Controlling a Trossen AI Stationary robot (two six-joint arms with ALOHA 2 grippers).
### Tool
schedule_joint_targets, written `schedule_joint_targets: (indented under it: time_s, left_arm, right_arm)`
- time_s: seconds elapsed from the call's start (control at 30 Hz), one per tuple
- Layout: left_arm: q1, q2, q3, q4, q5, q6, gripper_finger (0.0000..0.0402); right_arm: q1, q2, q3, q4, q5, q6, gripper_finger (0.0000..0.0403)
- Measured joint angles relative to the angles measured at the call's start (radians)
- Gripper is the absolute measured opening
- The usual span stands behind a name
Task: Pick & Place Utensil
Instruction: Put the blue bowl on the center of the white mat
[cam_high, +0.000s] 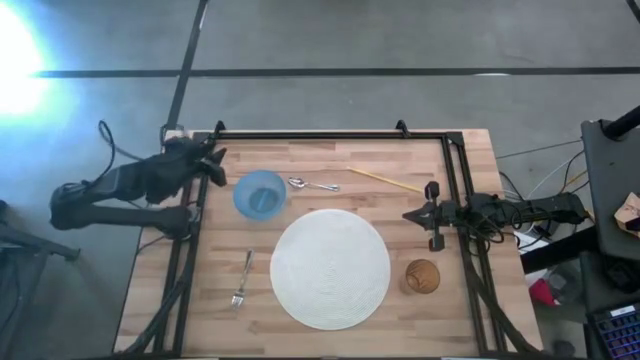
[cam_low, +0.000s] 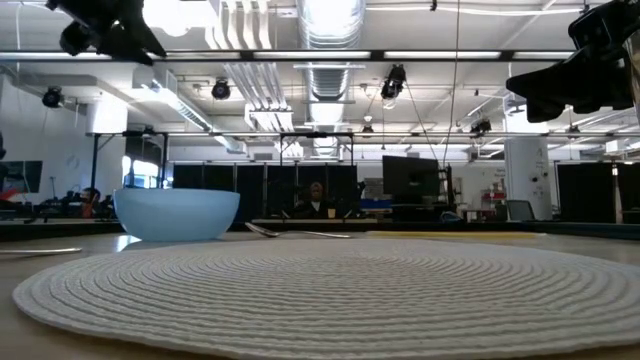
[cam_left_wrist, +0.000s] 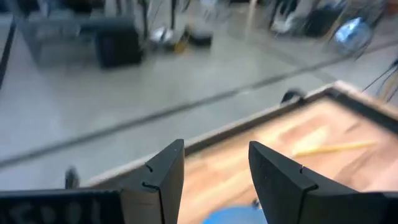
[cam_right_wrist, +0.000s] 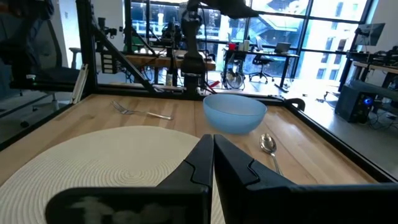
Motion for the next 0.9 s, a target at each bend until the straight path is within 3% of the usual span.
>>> schedule_joint_targets:
  time_s: [0.2, 0.4, 0.57, 0.9]
  left_arm:
    - [0.237, 0.136, 0.047, -0.066, 0.332, -0.047, 0.0172]
    - [0.412, 0.26, 0.062, -0.102, 0.548, -0.008, 0.0172]
    - [0.472, 0.326, 0.085, -0.135, 0.598, 0.024, 0.0172]
    - [0.48, 0.434, 0.151, -0.187, 0.685, 0.08, 0.0172]
  right_arm:
    - [0.0, 0.0, 0.0, 0.0, 0.0, 0.0, 0.0008]
    - [0.0, 0.0, 0.0, 0.0, 0.0, 0.0, 0.0008]
    - [0.0, 0.001, 0.0, 0.0, 0.0, 0.0, 0.0008]
    - [0.0, 0.003, 0.0, 0.0, 0.0, 0.0, 0.0008]
